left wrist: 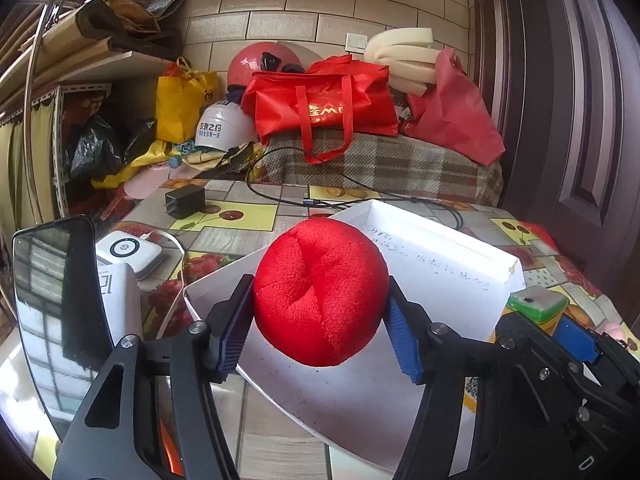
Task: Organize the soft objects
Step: 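Place the plush apple in the tray with left while right places yellow tissue pack, then grasp the rope knot toy with the left gripper while the right gripper grasps the blue tissue pack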
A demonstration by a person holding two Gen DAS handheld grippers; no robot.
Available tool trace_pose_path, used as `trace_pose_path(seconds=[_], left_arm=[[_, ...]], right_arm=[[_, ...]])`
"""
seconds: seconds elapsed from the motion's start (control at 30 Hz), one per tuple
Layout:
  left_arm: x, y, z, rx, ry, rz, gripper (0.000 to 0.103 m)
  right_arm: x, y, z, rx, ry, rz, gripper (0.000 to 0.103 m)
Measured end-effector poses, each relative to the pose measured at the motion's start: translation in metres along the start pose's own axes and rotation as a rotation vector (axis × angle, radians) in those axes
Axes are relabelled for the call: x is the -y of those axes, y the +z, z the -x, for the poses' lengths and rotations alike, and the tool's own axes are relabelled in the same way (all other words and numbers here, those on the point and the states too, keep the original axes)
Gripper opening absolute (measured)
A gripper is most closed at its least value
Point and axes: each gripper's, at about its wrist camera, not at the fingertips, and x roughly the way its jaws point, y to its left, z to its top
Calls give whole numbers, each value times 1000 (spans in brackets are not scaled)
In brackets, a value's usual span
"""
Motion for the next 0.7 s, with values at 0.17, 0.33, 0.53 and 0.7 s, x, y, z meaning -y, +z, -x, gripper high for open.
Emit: trace_pose_path(seconds=[0.17, 0.33, 0.53, 0.7], left_arm=[[-11, 0, 1, 6, 20, 62, 103], [-4, -1, 8, 44, 19, 26, 103], [1, -2, 19, 96, -2, -4, 103], [15, -6, 29, 114, -60, -77, 103]], right_arm=[[4, 2, 5, 21, -24, -34, 92], [6, -1, 15, 27, -65, -39, 103], [7, -9, 36, 30, -47, -16, 103], [-6, -22, 70, 41, -22, 118, 103]])
